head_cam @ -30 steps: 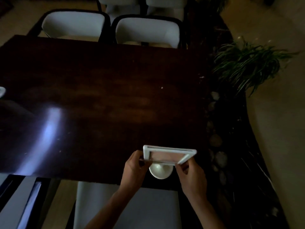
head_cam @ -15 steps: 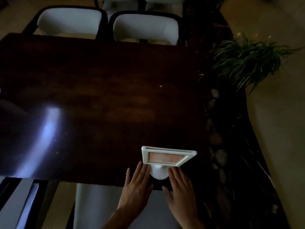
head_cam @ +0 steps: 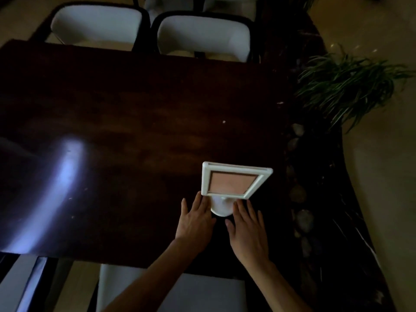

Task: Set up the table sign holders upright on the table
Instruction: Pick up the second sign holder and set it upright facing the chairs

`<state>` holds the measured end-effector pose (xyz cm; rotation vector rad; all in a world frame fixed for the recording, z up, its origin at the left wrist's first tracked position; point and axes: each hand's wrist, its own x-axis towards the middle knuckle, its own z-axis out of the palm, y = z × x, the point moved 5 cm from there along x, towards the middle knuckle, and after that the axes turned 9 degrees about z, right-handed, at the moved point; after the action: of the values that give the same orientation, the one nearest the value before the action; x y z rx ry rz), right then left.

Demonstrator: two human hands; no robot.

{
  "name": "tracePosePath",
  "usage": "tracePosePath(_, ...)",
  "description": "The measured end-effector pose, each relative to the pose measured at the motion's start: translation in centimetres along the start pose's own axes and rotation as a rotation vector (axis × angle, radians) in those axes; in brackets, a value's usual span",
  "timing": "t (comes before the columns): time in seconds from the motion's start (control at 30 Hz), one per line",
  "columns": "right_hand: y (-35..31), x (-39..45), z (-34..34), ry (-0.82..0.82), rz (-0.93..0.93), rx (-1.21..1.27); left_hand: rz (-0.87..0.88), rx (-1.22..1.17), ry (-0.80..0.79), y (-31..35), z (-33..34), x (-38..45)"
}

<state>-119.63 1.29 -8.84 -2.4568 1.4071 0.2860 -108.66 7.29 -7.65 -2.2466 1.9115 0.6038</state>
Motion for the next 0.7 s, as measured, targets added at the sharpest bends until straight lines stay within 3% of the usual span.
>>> tracePosePath(0.7,-1.8,13.9,-5.0,0.169,-0.019,-0.023,-0.105,-0.171,0.047,-5.9,-6.2,12.0)
